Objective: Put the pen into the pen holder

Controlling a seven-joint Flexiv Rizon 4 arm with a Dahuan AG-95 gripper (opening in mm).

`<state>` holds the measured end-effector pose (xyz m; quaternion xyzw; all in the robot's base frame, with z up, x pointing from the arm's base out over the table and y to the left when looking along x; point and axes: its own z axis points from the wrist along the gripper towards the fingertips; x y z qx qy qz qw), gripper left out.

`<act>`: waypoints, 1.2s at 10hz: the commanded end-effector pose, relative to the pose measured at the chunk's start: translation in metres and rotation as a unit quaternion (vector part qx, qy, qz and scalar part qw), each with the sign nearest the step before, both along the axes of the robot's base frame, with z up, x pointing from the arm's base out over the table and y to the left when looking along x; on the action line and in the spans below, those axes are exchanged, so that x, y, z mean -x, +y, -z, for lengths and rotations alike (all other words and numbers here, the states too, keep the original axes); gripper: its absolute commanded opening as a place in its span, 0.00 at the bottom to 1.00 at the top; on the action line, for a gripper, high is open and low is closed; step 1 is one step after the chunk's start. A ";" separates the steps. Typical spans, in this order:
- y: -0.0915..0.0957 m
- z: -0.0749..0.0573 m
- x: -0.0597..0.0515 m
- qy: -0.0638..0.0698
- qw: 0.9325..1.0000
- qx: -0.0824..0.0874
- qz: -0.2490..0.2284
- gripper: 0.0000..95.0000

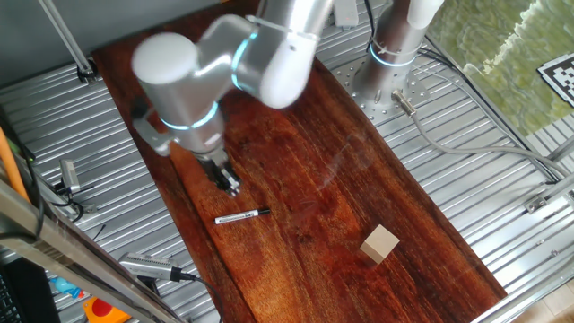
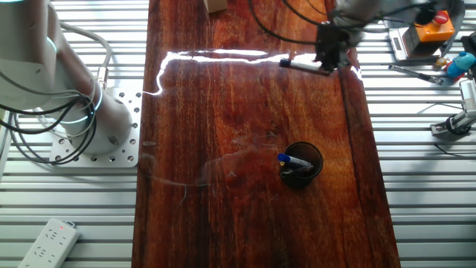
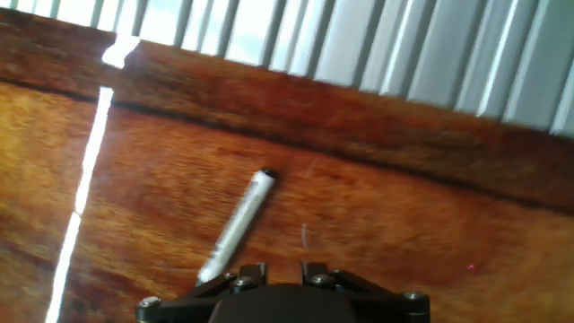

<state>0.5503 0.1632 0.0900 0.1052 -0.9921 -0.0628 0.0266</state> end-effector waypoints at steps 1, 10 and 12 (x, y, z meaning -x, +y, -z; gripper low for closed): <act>0.030 0.010 0.006 -0.005 0.999 0.000 0.034 0.20; 0.054 0.035 0.007 -0.016 0.999 -0.013 0.047 0.20; 0.052 0.038 0.007 -0.013 0.998 -0.016 0.065 0.20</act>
